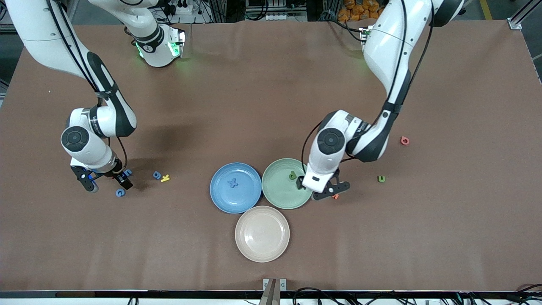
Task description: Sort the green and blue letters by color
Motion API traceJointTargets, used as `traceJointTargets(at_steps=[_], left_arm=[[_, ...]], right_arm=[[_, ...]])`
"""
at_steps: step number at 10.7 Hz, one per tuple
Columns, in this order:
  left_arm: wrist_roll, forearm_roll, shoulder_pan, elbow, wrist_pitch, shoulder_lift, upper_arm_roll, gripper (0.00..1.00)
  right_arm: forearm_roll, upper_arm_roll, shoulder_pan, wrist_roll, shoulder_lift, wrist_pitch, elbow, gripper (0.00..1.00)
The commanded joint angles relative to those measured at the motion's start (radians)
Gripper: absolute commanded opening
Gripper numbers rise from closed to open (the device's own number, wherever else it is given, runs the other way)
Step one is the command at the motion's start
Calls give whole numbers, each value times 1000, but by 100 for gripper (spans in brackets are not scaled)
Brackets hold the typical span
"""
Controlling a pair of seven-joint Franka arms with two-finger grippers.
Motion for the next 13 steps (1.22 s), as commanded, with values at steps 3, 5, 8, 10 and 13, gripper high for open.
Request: traceJointTargets(at_steps=[3,5,8,10,13], left_arm=[[-270,14,96,-37,-32,-38,-5,100],[-510,14,92,-43,-32,-30,-5,100],[-590,14,106,-113,-32,-68,-8,100],[-590,14,110,-196,-22,-125,-11,100],[-616,5,107,-275,57,-154,-18,100]], right_arm=[[-24,7,-39,26,20,32,-1,100],[-22,7,-39,27,20,44,-13,80],[-22,9,-35,44,10,82,-56,66],[-22,9,-35,43,6,89,-61,31],[-22,11,-33,73,2,89,-63,0]])
